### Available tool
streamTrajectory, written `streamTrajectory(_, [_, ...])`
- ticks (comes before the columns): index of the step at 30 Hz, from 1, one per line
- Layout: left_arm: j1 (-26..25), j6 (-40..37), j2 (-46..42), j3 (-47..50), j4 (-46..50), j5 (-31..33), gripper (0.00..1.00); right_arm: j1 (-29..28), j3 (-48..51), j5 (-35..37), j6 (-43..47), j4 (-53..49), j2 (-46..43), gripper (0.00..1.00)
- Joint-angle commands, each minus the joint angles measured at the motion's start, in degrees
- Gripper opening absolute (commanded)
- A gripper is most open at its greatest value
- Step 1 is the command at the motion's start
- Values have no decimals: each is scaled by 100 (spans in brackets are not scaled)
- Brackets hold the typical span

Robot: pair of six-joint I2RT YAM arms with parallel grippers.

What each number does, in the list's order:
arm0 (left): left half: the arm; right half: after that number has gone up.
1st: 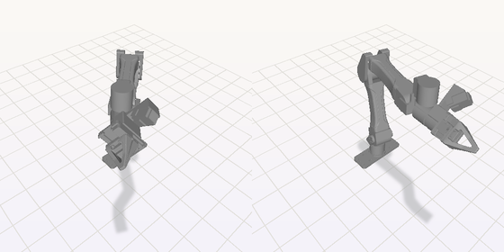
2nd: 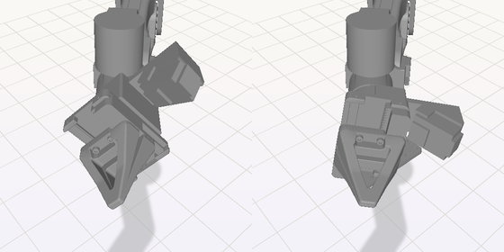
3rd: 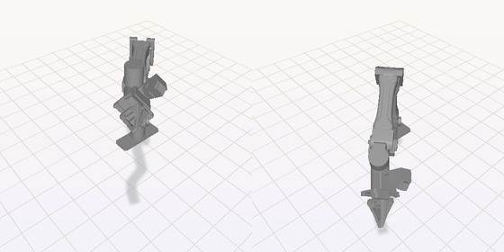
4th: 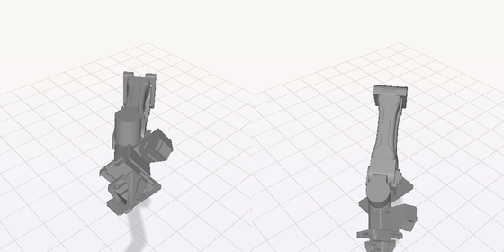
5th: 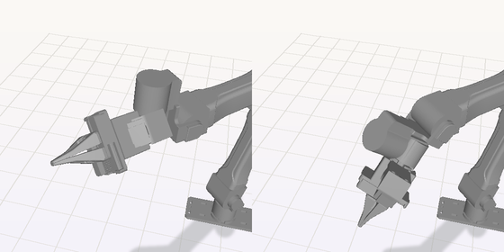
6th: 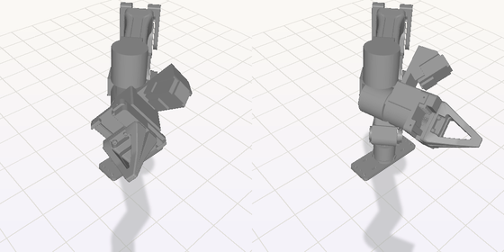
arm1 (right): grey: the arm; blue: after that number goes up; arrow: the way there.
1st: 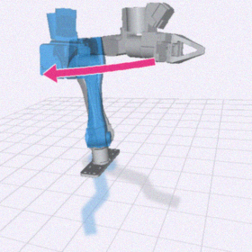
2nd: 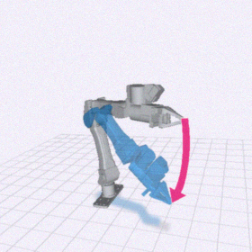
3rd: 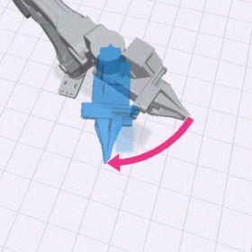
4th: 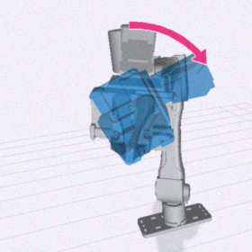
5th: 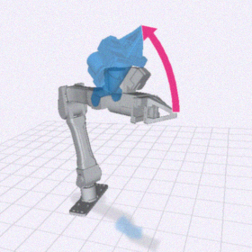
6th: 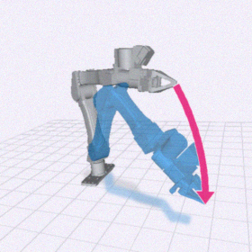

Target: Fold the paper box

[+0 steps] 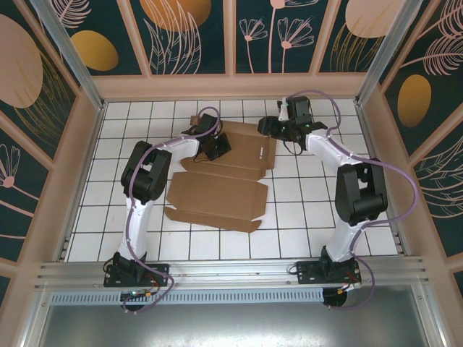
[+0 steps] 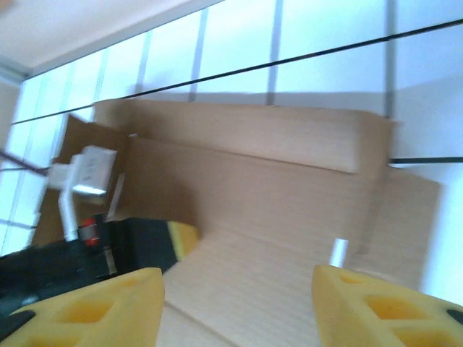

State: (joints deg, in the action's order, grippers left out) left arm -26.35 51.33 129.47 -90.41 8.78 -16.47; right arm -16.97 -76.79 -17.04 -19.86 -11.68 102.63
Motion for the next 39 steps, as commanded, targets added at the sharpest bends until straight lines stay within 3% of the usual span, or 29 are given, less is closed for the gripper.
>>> streamTrajectory(1, [82,-70,-36,125,379,152,0,-71,-96,938,140,-1018,472,68])
streamTrajectory(4, [77,-59,-27,113,388,153,0,-103,-370,1167,122,-1319,868,74])
streamTrajectory(10, [77,-47,-27,111,379,147,0,-72,-514,951,29,-1300,1423,74])
streamTrajectory(18, [86,-51,-17,133,344,113,0,351,590,-1174,-471,590,898,51])
streamTrajectory(27, [91,-58,-14,146,335,91,0,631,1362,-2375,-999,1863,569,37])
streamTrajectory(39, [95,-78,-10,86,384,80,0,158,518,-1858,-659,1007,968,35])
